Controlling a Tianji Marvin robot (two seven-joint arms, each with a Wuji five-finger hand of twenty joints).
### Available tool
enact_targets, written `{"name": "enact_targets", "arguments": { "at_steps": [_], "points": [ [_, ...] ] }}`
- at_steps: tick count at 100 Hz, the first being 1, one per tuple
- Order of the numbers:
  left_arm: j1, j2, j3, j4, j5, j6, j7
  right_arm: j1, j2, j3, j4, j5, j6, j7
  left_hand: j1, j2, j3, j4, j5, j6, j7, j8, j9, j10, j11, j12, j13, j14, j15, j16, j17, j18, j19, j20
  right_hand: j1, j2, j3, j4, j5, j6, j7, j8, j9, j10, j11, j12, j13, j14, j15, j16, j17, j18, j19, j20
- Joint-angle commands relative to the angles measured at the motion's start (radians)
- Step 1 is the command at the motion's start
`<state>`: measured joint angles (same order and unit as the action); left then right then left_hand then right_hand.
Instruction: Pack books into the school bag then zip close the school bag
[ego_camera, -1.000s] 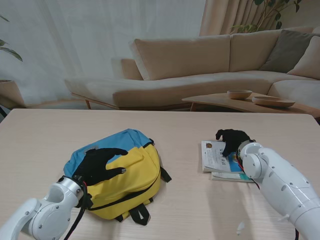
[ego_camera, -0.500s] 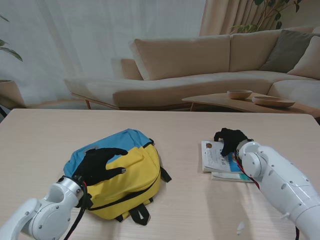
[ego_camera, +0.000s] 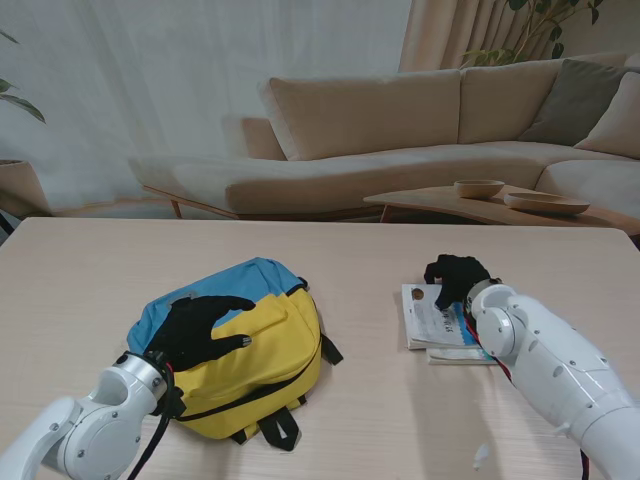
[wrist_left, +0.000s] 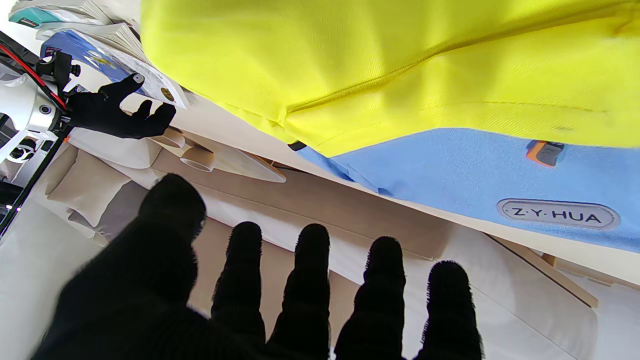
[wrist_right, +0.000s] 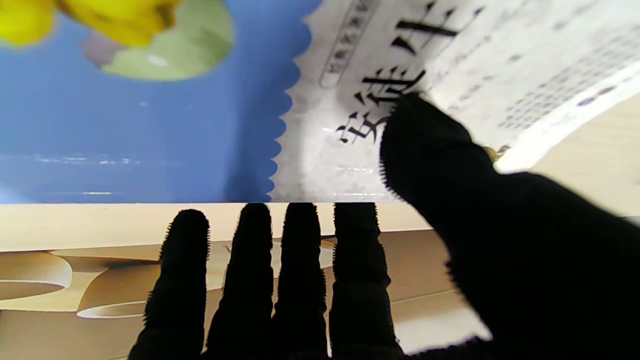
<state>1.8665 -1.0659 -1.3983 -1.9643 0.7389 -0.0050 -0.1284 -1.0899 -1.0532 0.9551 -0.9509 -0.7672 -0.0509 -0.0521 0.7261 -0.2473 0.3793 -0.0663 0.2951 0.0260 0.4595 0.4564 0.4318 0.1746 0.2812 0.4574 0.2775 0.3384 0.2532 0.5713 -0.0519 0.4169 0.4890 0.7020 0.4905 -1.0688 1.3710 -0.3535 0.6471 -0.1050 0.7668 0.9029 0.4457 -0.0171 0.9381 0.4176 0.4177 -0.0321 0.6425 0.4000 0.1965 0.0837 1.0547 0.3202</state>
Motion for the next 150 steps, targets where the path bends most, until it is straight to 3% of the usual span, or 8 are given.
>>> {"name": "enact_targets", "arguments": {
  "at_steps": [1,24,58,91,110,127,141,150],
  "points": [
    [0.008,-0.006,-0.002,-0.009,0.001,0.003,-0.015,-0.037,-0.013,-0.016,0.034,-0.010,-0.014,0.023,-0.010,-0.008,0.040,0.034,-0.023,0.012,0.007,-0.009,-0.003,-0.018,0.011,0.015,-0.022,-0.016,-0.022,-0.016,-0.009,-0.019,-0.042,0.015,0.173,0.076,-0.007,0.086,0.245,-0.224,0.553,0.155,0.085,0.022,-0.024,0.010,0.059,0.016,0.016,0.014,0.028,0.024,0.028,0.018],
    [0.011,-0.006,-0.004,-0.011,0.002,0.003,-0.013,-0.065,-0.020,0.018,0.022,-0.021,-0.036,-0.042,-0.009,-0.010,0.043,0.034,-0.019,0.023,0.002,-0.015,-0.001,-0.014,0.013,0.016,-0.025,-0.015,-0.023,-0.016,-0.009,-0.019,-0.042,0.014,0.177,0.142,0.016,0.150,0.294,-0.253,0.543,0.232,0.353,-0.006,-0.116,-0.032,0.190,0.022,-0.001,0.003,0.094,0.046,0.034,0.016],
    [0.015,-0.007,-0.006,-0.013,0.003,0.000,-0.009,-0.106,-0.029,0.075,-0.018,-0.042,-0.056,-0.123,-0.012,-0.010,0.045,0.033,-0.016,0.033,-0.007,-0.023,-0.003,-0.016,0.013,0.016,-0.026,-0.017,-0.024,-0.017,-0.011,-0.020,-0.043,0.013,0.236,0.096,0.030,0.109,0.346,-0.277,0.555,0.320,0.660,-0.054,-0.083,-0.020,0.348,-0.004,0.026,0.004,0.153,0.053,0.053,0.018],
    [0.017,-0.007,-0.008,-0.014,0.005,-0.001,-0.005,-0.137,-0.037,0.121,-0.066,-0.045,-0.081,-0.167,-0.011,-0.012,0.046,0.033,-0.013,0.043,-0.014,-0.031,-0.003,-0.015,0.013,0.016,-0.027,-0.017,-0.025,-0.018,-0.011,-0.021,-0.046,0.012,0.331,0.085,0.056,0.137,0.254,-0.258,0.571,0.388,0.600,-0.060,0.075,0.157,0.386,0.042,0.178,0.055,0.147,0.051,0.043,0.011],
    [0.018,-0.008,-0.009,-0.014,0.005,-0.003,-0.004,-0.161,-0.031,0.152,-0.116,-0.067,-0.087,-0.147,-0.013,-0.012,0.046,0.033,-0.020,0.041,-0.015,-0.033,-0.003,-0.017,0.015,0.017,-0.027,-0.017,-0.026,-0.018,-0.011,-0.020,-0.047,0.012,0.351,0.087,0.094,0.140,-0.092,-0.133,0.278,-0.041,0.523,-0.062,0.199,0.143,0.348,0.067,0.320,0.058,0.121,0.060,0.015,-0.002],
    [0.020,-0.008,-0.011,-0.015,0.005,-0.006,-0.003,-0.178,-0.027,0.175,-0.150,-0.074,-0.089,-0.124,-0.013,-0.012,0.046,0.033,-0.022,0.039,-0.013,-0.033,-0.004,-0.017,0.016,0.018,-0.027,-0.017,-0.025,-0.017,-0.011,-0.020,-0.049,0.013,0.372,0.125,0.083,0.148,0.104,-0.070,0.103,-0.326,0.522,0.001,0.173,0.226,0.337,0.120,0.361,0.064,0.113,0.117,-0.005,-0.016],
    [0.022,-0.008,-0.011,-0.016,0.006,-0.007,-0.001,-0.196,-0.030,0.194,-0.178,-0.074,-0.071,-0.125,-0.014,-0.012,0.046,0.033,-0.021,0.038,-0.012,-0.033,-0.003,-0.016,0.017,0.018,-0.026,-0.017,-0.025,-0.017,-0.011,-0.020,-0.050,0.012,0.387,0.191,0.064,0.166,0.387,-0.123,0.097,-0.369,0.481,0.041,0.183,0.370,0.302,0.159,0.424,0.082,0.105,0.173,0.006,-0.013],
    [0.023,-0.008,-0.011,-0.017,0.007,-0.008,-0.001,-0.208,-0.031,0.208,-0.198,-0.074,-0.058,-0.124,-0.013,-0.012,0.045,0.033,-0.019,0.039,-0.012,-0.034,-0.002,-0.015,0.017,0.018,-0.027,-0.015,-0.025,-0.017,-0.011,-0.020,-0.050,0.013,0.379,0.204,0.070,0.187,0.515,-0.208,0.228,-0.248,0.460,0.037,0.194,0.430,0.290,0.167,0.470,0.082,0.110,0.197,0.045,0.007]
  ]
}}
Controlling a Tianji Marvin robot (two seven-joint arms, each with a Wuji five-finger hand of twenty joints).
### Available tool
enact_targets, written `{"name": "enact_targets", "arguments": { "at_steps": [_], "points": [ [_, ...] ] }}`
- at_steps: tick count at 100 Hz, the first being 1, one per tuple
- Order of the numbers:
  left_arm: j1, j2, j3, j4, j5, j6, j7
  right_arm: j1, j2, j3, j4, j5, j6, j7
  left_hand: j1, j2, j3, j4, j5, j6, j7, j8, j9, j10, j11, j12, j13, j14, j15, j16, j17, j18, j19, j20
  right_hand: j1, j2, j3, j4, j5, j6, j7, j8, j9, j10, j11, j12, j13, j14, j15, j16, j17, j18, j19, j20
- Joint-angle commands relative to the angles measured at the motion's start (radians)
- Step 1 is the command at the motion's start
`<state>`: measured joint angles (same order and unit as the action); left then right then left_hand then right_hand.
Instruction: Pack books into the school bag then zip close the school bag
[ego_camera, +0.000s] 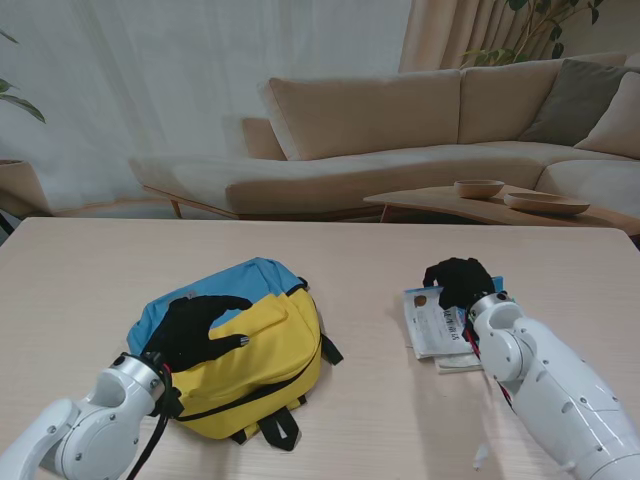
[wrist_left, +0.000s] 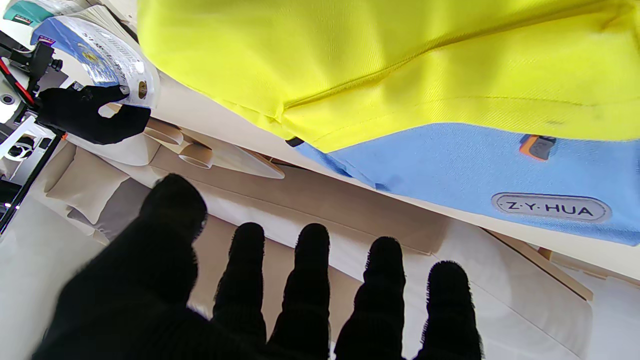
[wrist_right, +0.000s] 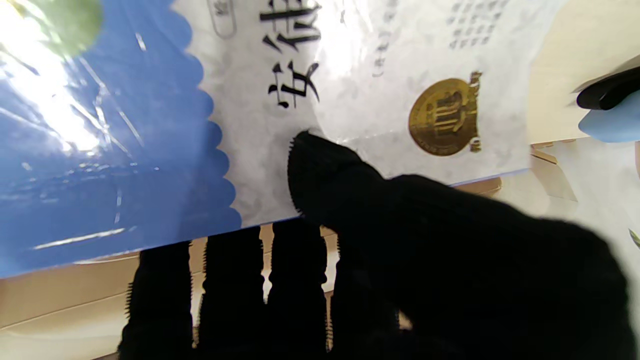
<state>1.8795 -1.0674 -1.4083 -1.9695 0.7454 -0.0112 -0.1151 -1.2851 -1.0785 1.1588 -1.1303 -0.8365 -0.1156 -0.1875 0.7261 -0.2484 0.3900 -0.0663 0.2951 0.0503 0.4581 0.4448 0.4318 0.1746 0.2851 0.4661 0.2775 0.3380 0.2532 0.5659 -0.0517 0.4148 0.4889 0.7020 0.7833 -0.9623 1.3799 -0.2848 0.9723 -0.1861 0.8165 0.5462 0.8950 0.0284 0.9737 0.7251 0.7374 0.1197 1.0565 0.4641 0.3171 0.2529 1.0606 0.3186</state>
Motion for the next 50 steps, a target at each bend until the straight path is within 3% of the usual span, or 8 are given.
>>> {"name": "enact_targets", "arguments": {
  "at_steps": [1,3,12,24,43,50],
  "points": [
    [0.010,-0.006,-0.001,-0.012,0.000,-0.002,-0.014,-0.014,-0.006,0.005,-0.021,-0.005,0.007,0.011,-0.013,-0.011,0.035,0.033,-0.019,0.015,-0.011,-0.022,-0.003,-0.015,0.012,0.010,-0.027,-0.015,-0.025,-0.012,-0.011,-0.018,-0.050,0.013,0.086,0.100,0.061,0.121,0.193,-0.133,0.190,0.134,0.008,-0.010,0.161,0.125,-0.031,0.015,0.060,0.018,-0.011,0.029,0.044,0.011],
    [0.010,-0.006,-0.001,-0.012,0.001,-0.002,-0.014,-0.017,-0.006,0.009,-0.026,-0.006,0.009,0.010,-0.014,-0.010,0.034,0.033,-0.019,0.014,-0.010,-0.022,-0.002,-0.015,0.013,0.010,-0.027,-0.014,-0.025,-0.012,-0.011,-0.018,-0.050,0.013,0.085,0.105,0.061,0.126,0.207,-0.145,0.194,0.220,0.001,-0.010,0.171,0.127,-0.034,0.014,0.072,0.015,-0.008,0.033,0.054,0.019],
    [0.011,-0.007,-0.001,-0.013,0.001,-0.002,-0.013,-0.030,-0.007,0.025,-0.047,-0.013,0.012,0.002,-0.013,-0.011,0.034,0.033,-0.017,0.014,-0.010,-0.022,-0.003,-0.014,0.012,0.010,-0.027,-0.014,-0.025,-0.012,-0.011,-0.018,-0.050,0.013,0.079,0.103,0.090,0.131,0.215,-0.160,0.255,0.393,-0.005,-0.017,0.196,0.145,-0.027,0.024,0.111,0.018,0.012,0.047,0.105,0.049],
    [0.012,-0.007,0.000,-0.014,0.002,-0.001,-0.012,-0.063,-0.011,0.056,-0.099,-0.018,0.027,-0.010,-0.014,-0.010,0.034,0.033,-0.015,0.014,-0.009,-0.022,-0.001,-0.015,0.012,0.010,-0.027,-0.014,-0.025,-0.011,-0.011,-0.018,-0.050,0.013,0.081,0.074,0.137,0.137,0.222,-0.148,0.276,0.463,0.019,-0.009,0.210,0.170,0.041,0.047,0.189,0.012,0.066,0.071,0.211,0.102],
    [0.012,-0.007,0.001,-0.015,-0.002,-0.003,-0.013,-0.148,-0.017,0.134,-0.254,-0.011,0.069,0.011,-0.014,-0.008,0.033,0.033,-0.004,0.001,-0.003,-0.019,0.000,-0.012,0.010,0.009,-0.026,-0.014,-0.025,-0.012,-0.010,-0.018,-0.051,0.013,0.106,0.043,0.180,0.156,0.245,-0.117,0.300,0.518,0.044,0.023,0.231,0.212,0.080,0.082,0.275,0.004,0.110,0.083,0.327,0.171],
    [0.012,-0.007,0.001,-0.015,-0.003,-0.006,-0.013,-0.179,-0.017,0.164,-0.317,-0.009,0.076,0.034,-0.014,-0.007,0.031,0.032,-0.003,-0.004,-0.001,-0.017,-0.001,-0.010,0.007,0.008,-0.026,-0.013,-0.025,-0.012,-0.010,-0.017,-0.051,0.013,0.116,0.043,0.185,0.168,0.252,-0.108,0.301,0.546,0.050,0.029,0.233,0.224,0.080,0.089,0.295,-0.002,0.109,0.090,0.350,0.131]
  ]
}}
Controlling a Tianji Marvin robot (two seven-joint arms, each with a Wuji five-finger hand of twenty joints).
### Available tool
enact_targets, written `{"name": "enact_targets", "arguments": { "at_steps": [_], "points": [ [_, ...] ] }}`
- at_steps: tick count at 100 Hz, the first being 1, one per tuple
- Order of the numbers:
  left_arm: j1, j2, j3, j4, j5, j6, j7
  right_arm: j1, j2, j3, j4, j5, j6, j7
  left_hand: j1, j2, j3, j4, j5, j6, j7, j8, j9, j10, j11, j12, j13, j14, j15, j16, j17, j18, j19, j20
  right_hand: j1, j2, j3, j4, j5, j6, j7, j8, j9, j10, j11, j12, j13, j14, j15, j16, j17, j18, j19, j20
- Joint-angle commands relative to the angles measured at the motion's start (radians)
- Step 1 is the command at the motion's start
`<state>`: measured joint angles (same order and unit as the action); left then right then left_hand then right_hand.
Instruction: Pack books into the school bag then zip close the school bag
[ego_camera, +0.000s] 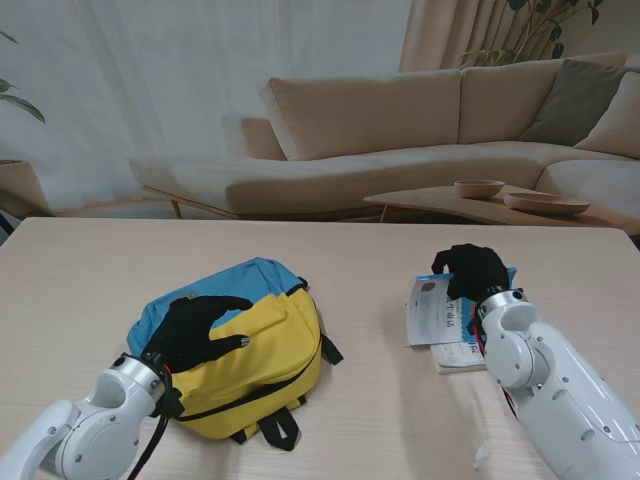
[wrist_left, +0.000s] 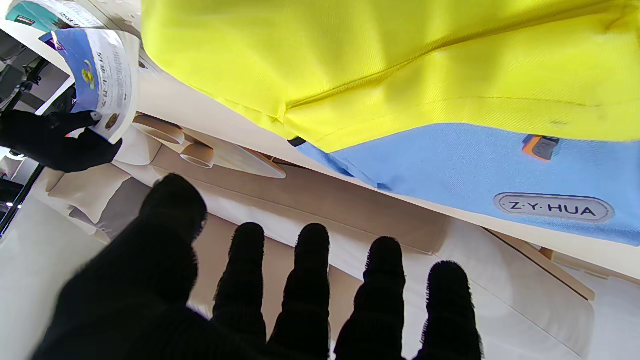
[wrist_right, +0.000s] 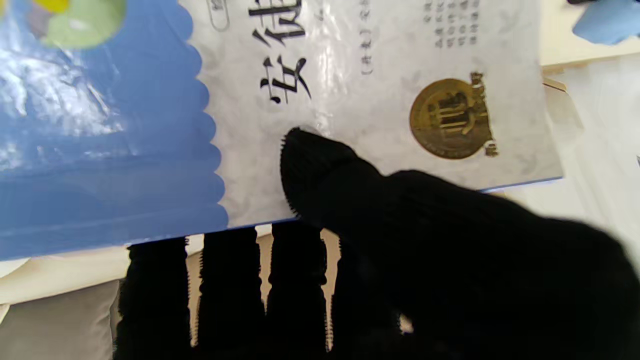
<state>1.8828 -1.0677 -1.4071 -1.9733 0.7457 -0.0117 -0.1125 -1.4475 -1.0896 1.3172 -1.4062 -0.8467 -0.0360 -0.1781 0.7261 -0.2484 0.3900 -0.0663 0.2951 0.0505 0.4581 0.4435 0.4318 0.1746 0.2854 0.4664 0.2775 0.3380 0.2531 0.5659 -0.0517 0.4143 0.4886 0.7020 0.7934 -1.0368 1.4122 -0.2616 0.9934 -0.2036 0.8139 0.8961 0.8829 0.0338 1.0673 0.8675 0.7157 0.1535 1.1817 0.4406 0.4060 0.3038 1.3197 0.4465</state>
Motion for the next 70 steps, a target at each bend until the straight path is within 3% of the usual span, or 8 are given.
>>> {"name": "enact_targets", "arguments": {
  "at_steps": [1,16,20,33,61,64,70],
  "points": [
    [0.009,-0.006,0.000,-0.012,-0.003,-0.005,-0.016,-0.021,-0.006,0.010,-0.051,0.002,-0.002,0.028,-0.014,-0.008,0.031,0.032,-0.003,-0.004,0.000,-0.016,0.000,-0.010,0.007,0.007,-0.026,-0.013,-0.025,-0.012,-0.010,-0.017,-0.051,0.014,0.108,0.118,0.152,0.147,0.232,-0.088,0.302,0.199,0.063,0.025,0.141,0.082,0.102,0.057,0.169,0.024,0.018,0.044,0.102,-0.024],
    [0.010,-0.007,-0.001,-0.012,-0.015,-0.014,-0.017,-0.074,-0.006,0.058,-0.170,0.004,0.006,0.061,-0.025,-0.007,0.022,0.030,-0.001,-0.009,0.001,-0.014,-0.002,-0.005,-0.004,0.000,-0.024,-0.009,-0.026,-0.013,-0.008,-0.015,-0.051,0.014,0.119,0.119,0.156,0.155,0.242,-0.082,0.303,0.205,0.069,0.036,0.144,0.087,0.105,0.064,0.175,0.032,0.017,0.057,0.122,-0.061],
    [0.010,-0.007,-0.002,-0.012,-0.025,-0.018,-0.018,-0.085,-0.007,0.066,-0.198,0.006,0.007,0.066,-0.031,-0.006,0.018,0.029,-0.005,-0.008,-0.002,-0.014,-0.005,-0.006,-0.008,-0.002,-0.025,-0.010,-0.027,-0.013,-0.009,-0.016,-0.052,0.013,0.123,0.116,0.156,0.163,0.245,-0.076,0.301,0.214,0.074,0.041,0.139,0.096,0.108,0.069,0.178,0.035,0.015,0.066,0.152,-0.117],
    [0.008,-0.008,-0.002,-0.009,-0.058,-0.038,-0.019,-0.108,-0.011,0.075,-0.276,0.018,0.016,0.074,-0.053,-0.014,0.002,0.025,-0.021,-0.008,-0.011,-0.018,-0.023,-0.008,-0.023,-0.012,-0.024,-0.010,-0.028,-0.014,-0.006,-0.014,-0.053,0.014,0.129,0.115,0.158,0.168,0.247,-0.070,0.299,0.214,0.077,0.049,0.141,0.097,0.111,0.075,0.182,0.038,0.017,0.077,0.163,-0.123],
    [-0.056,-0.012,0.042,0.040,-0.162,-0.103,-0.011,-0.097,-0.026,0.002,-0.355,0.043,0.068,0.036,-0.154,-0.077,-0.027,-0.007,-0.118,0.004,-0.052,-0.042,-0.118,-0.023,-0.058,-0.037,-0.056,-0.019,-0.045,-0.021,-0.009,-0.021,-0.059,0.013,0.132,0.114,0.158,0.176,0.247,-0.068,0.297,0.216,0.078,0.059,0.143,0.101,0.112,0.076,0.187,0.043,0.018,0.083,0.175,-0.135],
    [-0.070,-0.012,0.052,0.047,-0.171,-0.105,-0.011,-0.096,-0.029,-0.009,-0.362,0.050,0.076,0.028,-0.181,-0.096,0.027,-0.033,-0.126,0.007,-0.047,-0.061,-0.126,-0.024,-0.056,-0.052,-0.058,-0.018,-0.047,-0.025,-0.006,-0.022,-0.071,0.012,0.135,0.110,0.158,0.179,0.247,-0.061,0.297,0.216,0.077,0.064,0.143,0.102,0.111,0.081,0.189,0.044,0.016,0.084,0.177,-0.137],
    [-0.099,-0.011,0.072,0.059,-0.189,-0.106,-0.019,-0.095,-0.033,-0.026,-0.378,0.060,0.091,0.018,-0.193,-0.108,0.037,-0.035,-0.147,0.010,-0.053,-0.068,-0.142,-0.029,-0.059,-0.054,-0.067,-0.021,-0.050,-0.027,-0.009,-0.027,-0.073,0.013,0.135,0.109,0.158,0.182,0.247,-0.060,0.296,0.216,0.080,0.066,0.144,0.103,0.113,0.082,0.191,0.046,0.018,0.088,0.182,-0.138]
  ]
}}
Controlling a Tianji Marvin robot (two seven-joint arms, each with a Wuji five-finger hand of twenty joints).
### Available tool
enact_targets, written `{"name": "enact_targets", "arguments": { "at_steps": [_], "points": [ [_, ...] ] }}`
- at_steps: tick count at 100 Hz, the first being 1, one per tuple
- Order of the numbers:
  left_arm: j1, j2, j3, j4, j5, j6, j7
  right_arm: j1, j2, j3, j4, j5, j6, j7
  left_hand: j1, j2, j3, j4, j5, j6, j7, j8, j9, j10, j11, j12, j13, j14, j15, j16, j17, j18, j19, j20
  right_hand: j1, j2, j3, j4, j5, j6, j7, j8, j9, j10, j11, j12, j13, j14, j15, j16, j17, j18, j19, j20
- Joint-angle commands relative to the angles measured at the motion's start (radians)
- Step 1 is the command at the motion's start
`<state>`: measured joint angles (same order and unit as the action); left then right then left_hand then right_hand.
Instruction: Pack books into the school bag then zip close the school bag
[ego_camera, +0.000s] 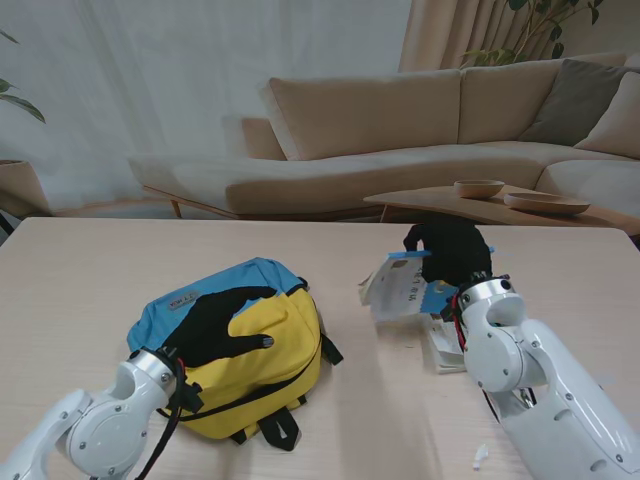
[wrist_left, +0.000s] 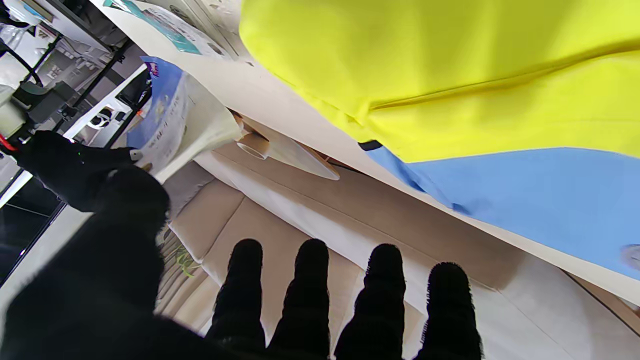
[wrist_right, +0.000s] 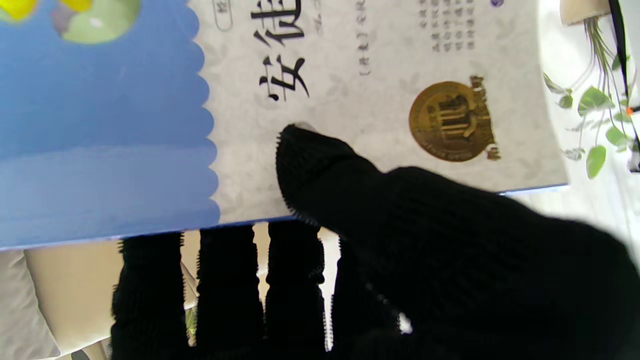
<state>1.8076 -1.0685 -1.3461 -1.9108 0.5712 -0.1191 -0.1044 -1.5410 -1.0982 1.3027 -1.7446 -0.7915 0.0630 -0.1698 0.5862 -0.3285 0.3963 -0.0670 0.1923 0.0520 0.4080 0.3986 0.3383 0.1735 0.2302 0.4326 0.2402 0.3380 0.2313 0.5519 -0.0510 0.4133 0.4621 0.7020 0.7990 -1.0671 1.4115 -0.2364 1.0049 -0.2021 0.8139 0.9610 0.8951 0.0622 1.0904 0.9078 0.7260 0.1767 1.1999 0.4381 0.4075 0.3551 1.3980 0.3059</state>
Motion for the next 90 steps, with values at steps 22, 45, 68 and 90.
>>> {"name": "enact_targets", "arguments": {
  "at_steps": [22,45,68,90],
  "points": [
    [-0.125,-0.010,0.084,0.034,-0.067,0.012,-0.054,-0.009,-0.038,-0.062,-0.098,0.043,0.025,-0.019,-0.104,-0.061,0.097,-0.048,-0.045,0.017,-0.093,-0.081,-0.089,-0.039,0.000,-0.014,-0.067,-0.042,-0.057,-0.030,-0.010,-0.038,-0.077,0.024,0.132,0.134,0.158,0.165,0.238,-0.057,0.293,0.152,0.070,0.044,0.119,0.063,0.105,0.066,0.176,0.051,0.016,0.044,0.114,-0.003],
    [-0.195,-0.026,0.147,0.074,-0.109,0.002,-0.001,-0.027,-0.044,-0.107,-0.145,0.074,0.034,-0.027,-0.118,-0.083,0.132,-0.052,-0.044,0.019,-0.107,-0.081,-0.094,-0.043,0.006,-0.013,-0.071,-0.046,-0.062,-0.031,-0.007,-0.038,-0.097,0.026,0.136,0.127,0.158,0.172,0.242,-0.049,0.289,0.152,0.072,0.054,0.119,0.064,0.106,0.073,0.179,0.055,0.015,0.052,0.122,-0.006],
    [-0.234,-0.027,0.183,0.087,-0.144,0.004,-0.015,-0.037,-0.044,-0.158,-0.174,0.072,0.042,-0.021,-0.131,-0.090,0.153,-0.059,-0.043,0.030,-0.069,-0.058,-0.077,-0.036,0.010,-0.015,-0.066,-0.047,-0.065,-0.032,0.011,-0.034,-0.148,0.034,0.134,0.127,0.158,0.175,0.242,-0.048,0.287,0.154,0.073,0.054,0.118,0.065,0.108,0.072,0.180,0.057,0.018,0.052,0.125,-0.009],
    [-0.261,-0.026,0.211,0.100,-0.156,0.012,-0.028,-0.041,-0.049,-0.201,-0.190,0.086,0.059,-0.029,-0.093,-0.087,0.153,-0.053,-0.024,0.065,0.039,-0.007,-0.022,-0.020,0.046,0.010,-0.025,-0.035,-0.030,-0.011,0.049,-0.018,-0.191,0.078,0.135,0.127,0.158,0.176,0.243,-0.048,0.285,0.155,0.072,0.055,0.118,0.065,0.108,0.071,0.180,0.059,0.017,0.053,0.127,-0.012]
  ]
}}
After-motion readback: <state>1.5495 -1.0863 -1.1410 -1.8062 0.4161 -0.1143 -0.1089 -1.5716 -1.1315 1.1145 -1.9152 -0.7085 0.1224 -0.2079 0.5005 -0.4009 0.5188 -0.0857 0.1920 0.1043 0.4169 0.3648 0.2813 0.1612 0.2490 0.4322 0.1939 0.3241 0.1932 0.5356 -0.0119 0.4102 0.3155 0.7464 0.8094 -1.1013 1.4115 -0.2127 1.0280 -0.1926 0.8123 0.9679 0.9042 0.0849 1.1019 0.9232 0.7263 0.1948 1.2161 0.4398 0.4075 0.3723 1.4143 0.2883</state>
